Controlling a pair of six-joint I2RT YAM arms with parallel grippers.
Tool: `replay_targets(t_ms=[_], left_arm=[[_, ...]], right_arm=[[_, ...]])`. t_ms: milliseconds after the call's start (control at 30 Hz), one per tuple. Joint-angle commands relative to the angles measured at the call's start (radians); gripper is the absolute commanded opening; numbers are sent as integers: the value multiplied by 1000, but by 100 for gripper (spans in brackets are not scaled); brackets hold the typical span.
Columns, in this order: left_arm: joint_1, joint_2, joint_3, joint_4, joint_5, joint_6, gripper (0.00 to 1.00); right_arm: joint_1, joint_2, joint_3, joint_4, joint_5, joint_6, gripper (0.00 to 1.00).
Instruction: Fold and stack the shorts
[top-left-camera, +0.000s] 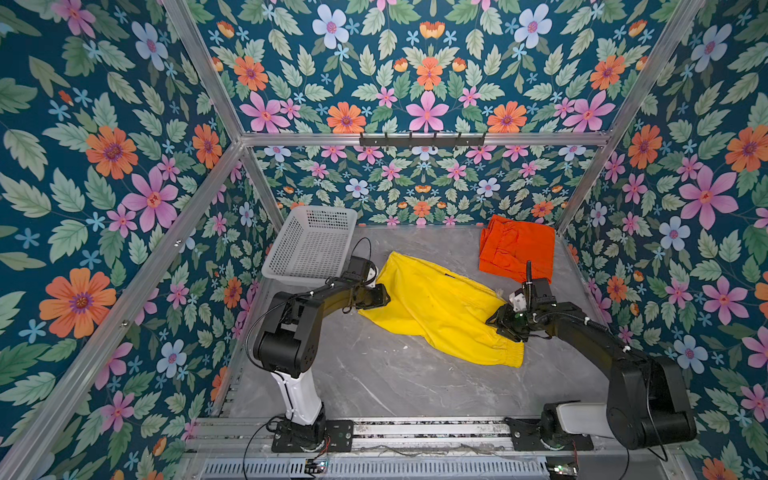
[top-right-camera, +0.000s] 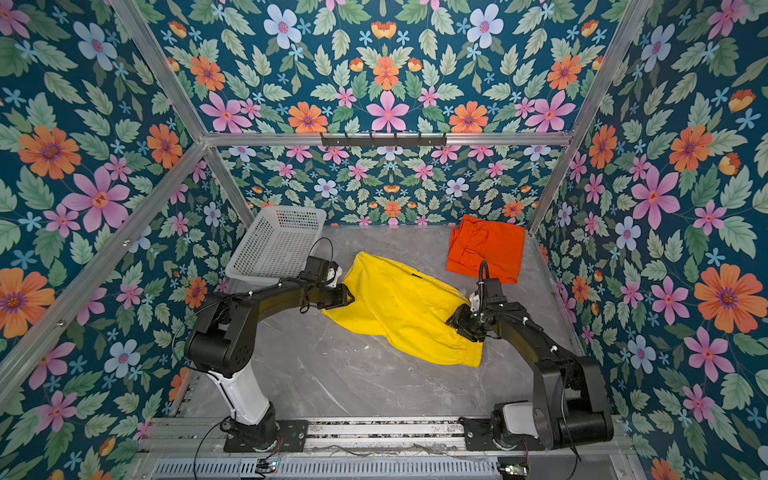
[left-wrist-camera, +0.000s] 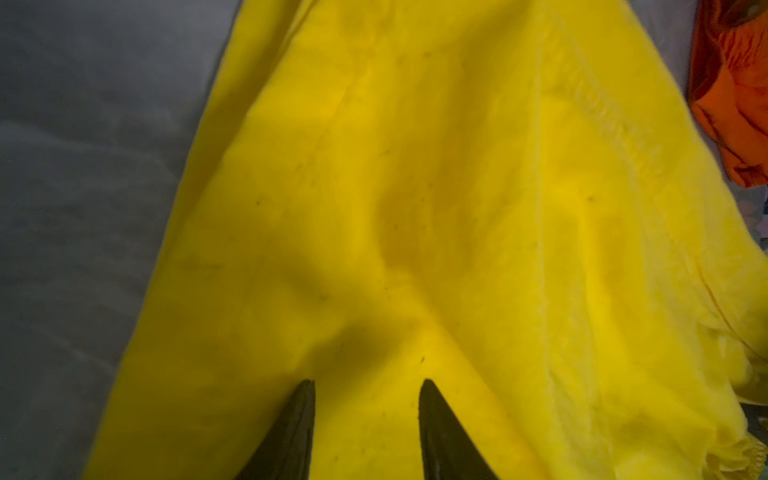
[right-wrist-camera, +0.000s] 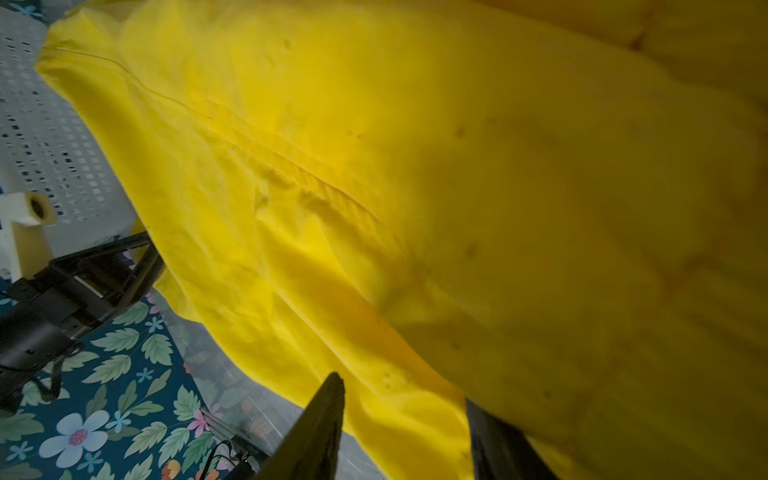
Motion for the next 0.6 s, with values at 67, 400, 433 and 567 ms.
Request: replay_targets(t_ms=[67,400,433,567], left_arm=[[17,-29,-90,-11,-76,-38,44],[83,-196,-290,-17,-167,-65,45],[82,-218,-297,-19,-163,-71,45],[61,-367,-332,-24,-116,-112,46]], right_arm=[[-89,93,-18,54,64,-6,48],[-172,174,-3,72,33,-71,48],[-160,164,2,70,20,-78,48],[-86,100,46,31,-19,-104,49]])
